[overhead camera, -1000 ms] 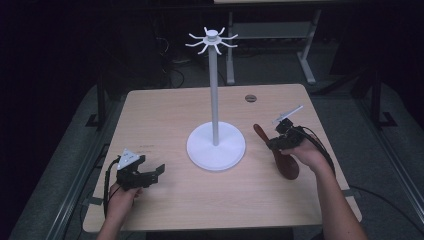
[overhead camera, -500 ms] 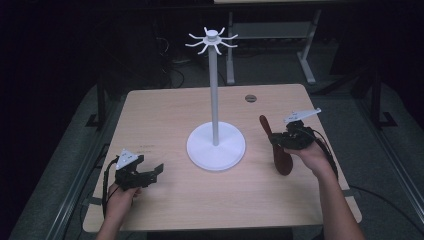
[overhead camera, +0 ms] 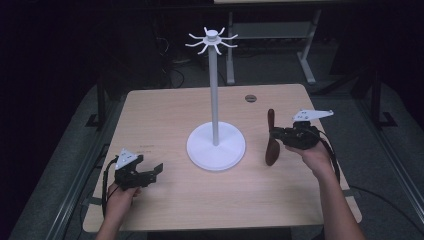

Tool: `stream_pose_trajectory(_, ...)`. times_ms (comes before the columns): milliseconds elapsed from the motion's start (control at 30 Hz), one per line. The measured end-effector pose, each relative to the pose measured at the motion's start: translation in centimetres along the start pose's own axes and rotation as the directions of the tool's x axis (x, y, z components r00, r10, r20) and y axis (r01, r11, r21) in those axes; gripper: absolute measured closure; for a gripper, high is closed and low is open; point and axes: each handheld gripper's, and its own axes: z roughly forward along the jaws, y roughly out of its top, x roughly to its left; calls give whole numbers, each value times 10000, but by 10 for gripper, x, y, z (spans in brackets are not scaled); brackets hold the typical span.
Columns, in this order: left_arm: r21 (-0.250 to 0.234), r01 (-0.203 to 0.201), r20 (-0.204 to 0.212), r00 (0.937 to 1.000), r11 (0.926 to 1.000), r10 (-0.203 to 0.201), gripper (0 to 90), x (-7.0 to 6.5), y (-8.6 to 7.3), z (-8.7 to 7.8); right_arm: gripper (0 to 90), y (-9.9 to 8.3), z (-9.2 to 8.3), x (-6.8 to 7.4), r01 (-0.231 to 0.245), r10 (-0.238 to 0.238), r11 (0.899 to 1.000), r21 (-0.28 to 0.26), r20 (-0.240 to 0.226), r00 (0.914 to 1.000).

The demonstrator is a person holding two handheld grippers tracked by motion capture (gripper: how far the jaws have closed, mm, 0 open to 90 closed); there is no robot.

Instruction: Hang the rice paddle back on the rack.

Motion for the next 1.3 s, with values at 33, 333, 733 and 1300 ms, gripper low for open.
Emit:
stream_pose_trajectory(33, -1, 3, -4, 10000, 10000, -3, 126, 0, 0, 0, 777, 0, -1, 1, 11, -11, 9999, -137, 41, 10000)
stream_pose_trajectory(333, 68, -47, -19, 10000, 10000, 47, 126, 0, 0, -1, 777, 9, -9, 9, 134, -157, 9891, -1465, -145, 9998)
stream_pose_trajectory(733, -69, 38, -84, 10000, 10000, -38, 126, 0, -1, 0, 777, 35, -20, 25, 590, -679, 9732, -2223, -330, 9971)
stream_pose_trajectory(1300, -43, 166, -77, 9998, 9999, -167, 126, 2, -1, 0, 776, 93, -26, 38, 1088, -1354, 9441, -3111, -650, 9887)
